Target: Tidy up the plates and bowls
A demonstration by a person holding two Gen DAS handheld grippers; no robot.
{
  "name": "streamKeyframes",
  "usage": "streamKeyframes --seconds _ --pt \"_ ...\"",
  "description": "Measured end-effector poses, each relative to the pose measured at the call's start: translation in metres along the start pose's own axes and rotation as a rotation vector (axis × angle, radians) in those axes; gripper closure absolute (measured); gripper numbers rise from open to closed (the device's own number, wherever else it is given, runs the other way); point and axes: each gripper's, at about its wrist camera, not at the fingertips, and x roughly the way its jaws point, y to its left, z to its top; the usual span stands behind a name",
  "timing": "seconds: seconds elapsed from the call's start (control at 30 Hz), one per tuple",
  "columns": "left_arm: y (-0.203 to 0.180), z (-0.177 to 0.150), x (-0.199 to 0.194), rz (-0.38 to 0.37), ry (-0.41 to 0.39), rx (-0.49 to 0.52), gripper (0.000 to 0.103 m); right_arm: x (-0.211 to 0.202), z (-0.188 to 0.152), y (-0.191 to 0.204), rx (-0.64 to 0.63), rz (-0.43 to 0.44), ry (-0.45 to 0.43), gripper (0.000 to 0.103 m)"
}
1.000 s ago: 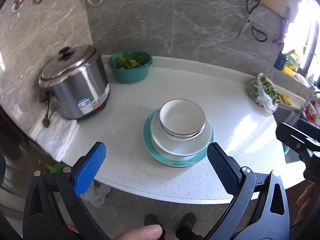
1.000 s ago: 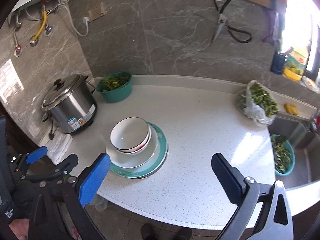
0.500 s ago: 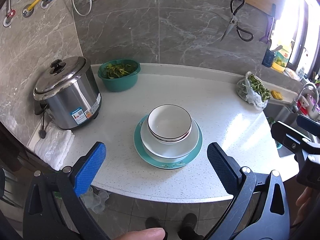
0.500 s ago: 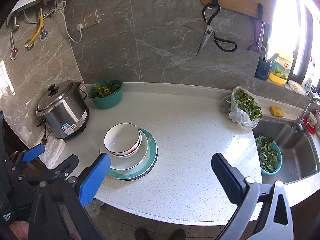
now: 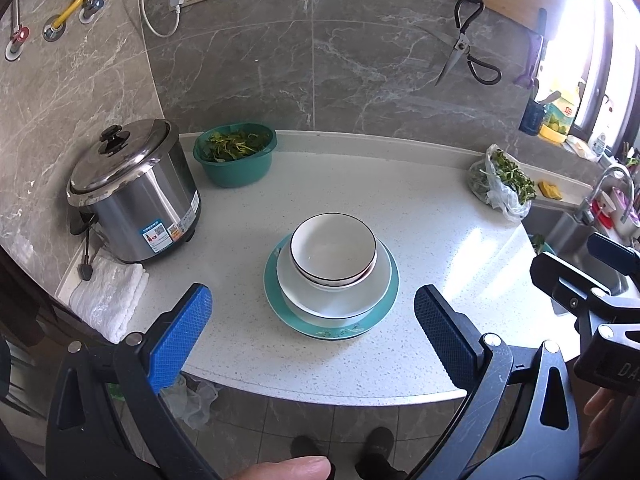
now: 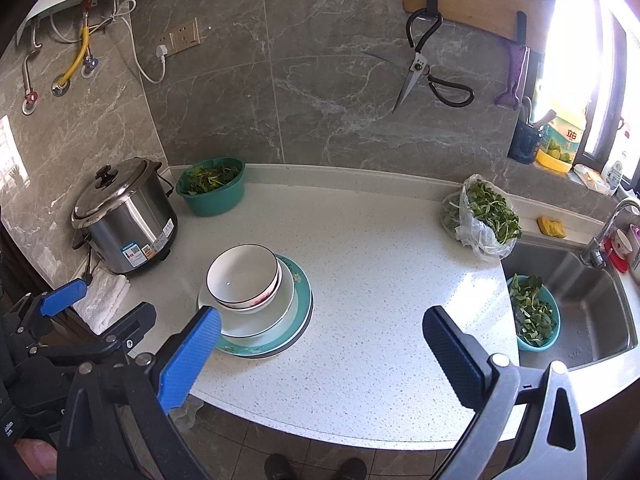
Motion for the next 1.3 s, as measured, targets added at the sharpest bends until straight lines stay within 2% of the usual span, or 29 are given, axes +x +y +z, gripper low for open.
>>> streamKeyframes --seconds 1.3 --pt "0.0 0.001 0.008 0.004 0.007 0.004 0.0 0.012 -0.004 0.0 -0.009 0.01 0.026 0.0"
